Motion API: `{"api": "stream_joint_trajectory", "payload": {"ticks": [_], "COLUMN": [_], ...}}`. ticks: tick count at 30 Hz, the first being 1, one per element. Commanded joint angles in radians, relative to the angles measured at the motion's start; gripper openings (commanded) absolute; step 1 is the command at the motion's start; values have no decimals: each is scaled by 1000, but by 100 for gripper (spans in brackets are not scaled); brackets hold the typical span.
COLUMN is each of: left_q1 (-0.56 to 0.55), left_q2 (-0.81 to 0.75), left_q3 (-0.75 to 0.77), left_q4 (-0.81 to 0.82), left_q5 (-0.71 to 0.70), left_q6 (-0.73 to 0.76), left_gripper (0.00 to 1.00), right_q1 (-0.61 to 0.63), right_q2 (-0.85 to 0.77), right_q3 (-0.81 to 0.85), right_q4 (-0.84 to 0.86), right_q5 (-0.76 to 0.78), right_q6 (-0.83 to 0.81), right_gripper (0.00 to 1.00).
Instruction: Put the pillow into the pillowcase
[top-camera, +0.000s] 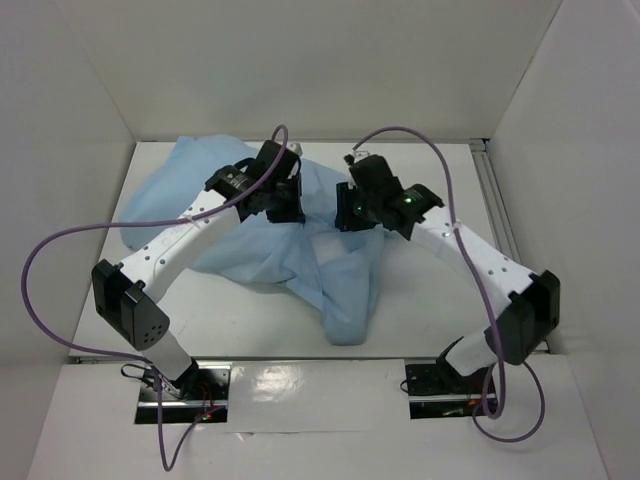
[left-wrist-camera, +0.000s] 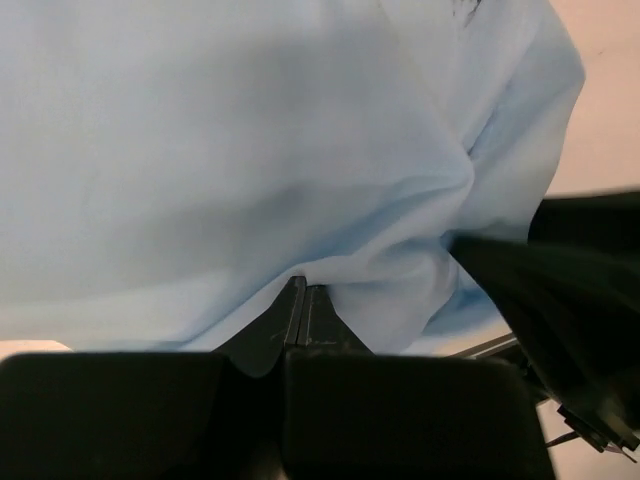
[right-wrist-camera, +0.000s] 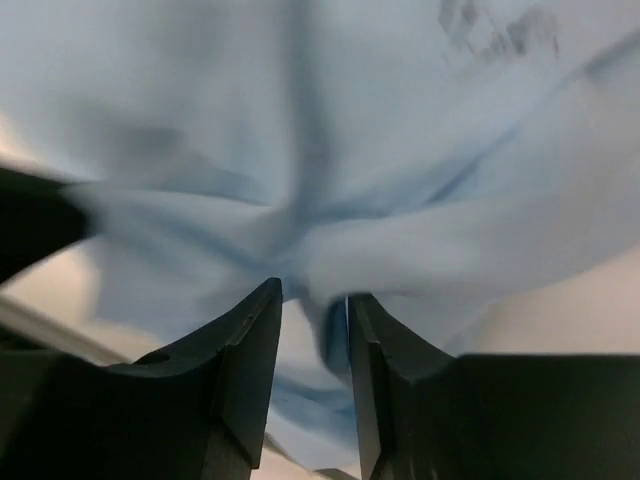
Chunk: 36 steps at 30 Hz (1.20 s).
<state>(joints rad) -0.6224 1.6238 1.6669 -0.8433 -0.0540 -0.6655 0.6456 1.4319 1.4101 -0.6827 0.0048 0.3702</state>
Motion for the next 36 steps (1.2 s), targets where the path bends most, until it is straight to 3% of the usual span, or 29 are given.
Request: {"api": "stream_joint_trajectory", "payload": {"ticks": [1,4,8,14,15,19,23,25,29,34,36], "left_q1": [4,4,13,13,13,13,13,13,13,13,13], "left_q2": [-42,-70,-90,-90,-81,-81,-81,-81,-81,-99,-99], "left_q3": [-4,-4,-4,-4,-4,-4,-13,-22,-44,-65,-65], "left_q4": [39,39,39,49,49,49,49,49,58,58,58], "left_q5": [-1,-14,-14,-4,-4,-4,-4,-4,-4,-15,-15], "left_q6": [-26,-37,-46,-46,-46,-46,-46,-46,-46,-37,-37], "left_gripper": [0,0,0,0,0,0,0,0,0,0,0], "right_q1": [8,8,8,149,176,215,235,235,212,198,198], "right_q2": [64,33,-48,-57,-57,-60,-60,-89,-136,-22,-1], "right_q3": [7,29,50,128,128,116,24,-68,-155,-120,-135], "right_q4": [-159,-215,-236,-334,-334,-348,-353,-250,-52,-109,-109], "right_q5": [255,407,416,475,475,373,389,399,389,446,446], "right_q6": [67,140,161,208,208,266,521,625,674,711,724], "right_gripper": [41,36,35,50,63,80,74,69,68,67,56]}}
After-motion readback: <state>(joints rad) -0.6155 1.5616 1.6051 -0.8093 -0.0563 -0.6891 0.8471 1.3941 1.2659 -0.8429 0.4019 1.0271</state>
